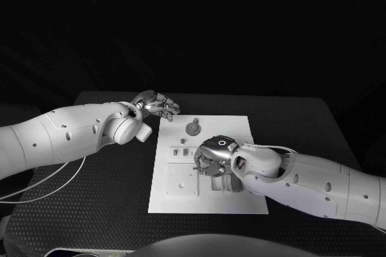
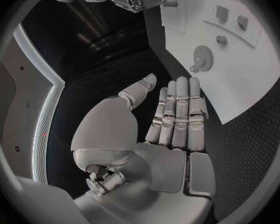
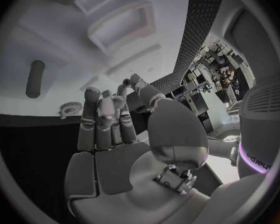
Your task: Assemble the parts on the task board
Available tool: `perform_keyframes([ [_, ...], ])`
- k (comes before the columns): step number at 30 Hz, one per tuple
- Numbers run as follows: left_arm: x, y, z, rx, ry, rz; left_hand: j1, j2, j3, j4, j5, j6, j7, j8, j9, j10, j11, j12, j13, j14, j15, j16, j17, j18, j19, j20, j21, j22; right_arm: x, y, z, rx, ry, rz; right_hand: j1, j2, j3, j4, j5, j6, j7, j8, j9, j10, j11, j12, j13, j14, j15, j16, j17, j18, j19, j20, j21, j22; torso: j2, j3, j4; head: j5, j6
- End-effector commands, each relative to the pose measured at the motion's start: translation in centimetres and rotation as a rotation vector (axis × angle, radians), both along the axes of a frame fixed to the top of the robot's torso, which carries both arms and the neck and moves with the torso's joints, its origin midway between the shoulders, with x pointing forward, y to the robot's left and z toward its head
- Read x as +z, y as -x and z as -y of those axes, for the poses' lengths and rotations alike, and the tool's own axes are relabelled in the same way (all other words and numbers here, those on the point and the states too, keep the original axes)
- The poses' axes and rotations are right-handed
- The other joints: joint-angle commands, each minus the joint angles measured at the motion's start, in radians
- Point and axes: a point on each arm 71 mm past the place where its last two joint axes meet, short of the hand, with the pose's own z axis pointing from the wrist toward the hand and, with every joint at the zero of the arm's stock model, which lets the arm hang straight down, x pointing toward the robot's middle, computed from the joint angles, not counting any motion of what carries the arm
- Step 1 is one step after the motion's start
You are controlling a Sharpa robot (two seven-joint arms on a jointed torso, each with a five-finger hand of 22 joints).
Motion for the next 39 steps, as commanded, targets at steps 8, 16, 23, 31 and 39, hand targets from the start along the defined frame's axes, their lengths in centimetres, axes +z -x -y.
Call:
perform_keyframes([
  [8,-1.0,2.0,0.7,-0.17,-0.177,-0.11,-0.04,0.016,-0.046,0.005,-0.001,0.04,-0.015,0.02,-0.001,0.034,-0.018,0.028,0.009,0.018,-0.007,-0.003,0.019,0.014,0.014,-0.005,-0.008,0.004,1.5,-0.4,1.1,-0.064,-0.127,0.036,-0.001,-0.005,-0.001,0.002,0.003,0.006,-0.002,0.006,0.002,0.005,-0.002,0.007,0.0,0.002,-0.007,0.006,-0.003,0.013,0.003,-0.007,0.006,0.019,0.0,0.0001,-0.0007,-0.002,0.01],
  [16,-1.9,3.5,2.1,-0.234,-0.176,-0.147,-0.038,0.017,-0.052,-0.003,-0.002,-0.017,0.011,-0.017,-0.024,0.001,-0.004,0.013,0.004,0.007,-0.002,-0.018,0.028,0.01,0.004,-0.002,-0.014,0.0,2.8,-0.5,1.9,-0.07,-0.245,0.052,0.002,-0.006,0.002,0.002,0.003,0.004,-0.002,0.005,0.003,0.005,-0.003,0.006,-0.001,0.002,-0.008,0.007,-0.005,0.013,0.003,-0.009,0.007,0.019,0.0,0.0003,-0.001,0.002,0.017],
  [23,-2.2,4.4,3.4,-0.3,-0.165,-0.17,-0.057,0.011,-0.067,0.005,-0.008,-0.044,0.015,-0.029,-0.033,-0.027,0.009,0.0,-0.002,-0.003,0.004,-0.028,0.033,0.008,-0.006,0.003,-0.016,-0.002,3.7,-0.4,2.0,-0.067,-0.296,0.07,0.004,-0.006,0.004,0.002,0.003,0.003,-0.002,0.005,0.004,0.005,-0.003,0.006,-0.002,0.002,-0.009,0.006,-0.006,0.013,0.003,-0.009,0.007,0.018,0.0,0.001,-0.0015,0.002,0.02],
  [31,-2.4,5.1,4.6,-0.391,-0.141,-0.207,-0.134,0.028,-0.125,0.031,-0.008,-0.047,0.014,-0.024,-0.032,-0.044,0.015,-0.005,-0.004,-0.028,0.015,-0.044,0.04,0.01,-0.037,0.014,-0.018,-0.014,4.6,-0.6,2.1,-0.068,-0.324,0.086,0.007,-0.006,0.007,0.002,0.003,0.002,-0.002,0.004,0.005,0.005,-0.003,0.005,-0.003,0.002,-0.009,0.006,-0.008,0.013,0.003,-0.01,0.007,0.017,0.0,0.001,-0.0012,-0.002,0.022],
  [39,-2.4,5.4,5.0,-0.45,-0.077,-0.243,-0.215,0.064,-0.177,0.063,-0.008,-0.049,0.008,-0.022,-0.033,-0.046,0.013,-0.003,-0.004,-0.041,0.02,-0.054,0.047,0.016,-0.055,0.019,-0.017,-0.03,4.6,-0.6,2.0,-0.063,-0.322,0.085,0.008,-0.007,0.008,0.002,0.003,0.001,-0.002,0.004,0.006,0.005,-0.003,0.004,-0.004,0.002,-0.009,0.005,-0.009,0.013,0.003,-0.01,0.007,0.017,0.0,0.0005,-0.0006,-0.005,0.021],
])
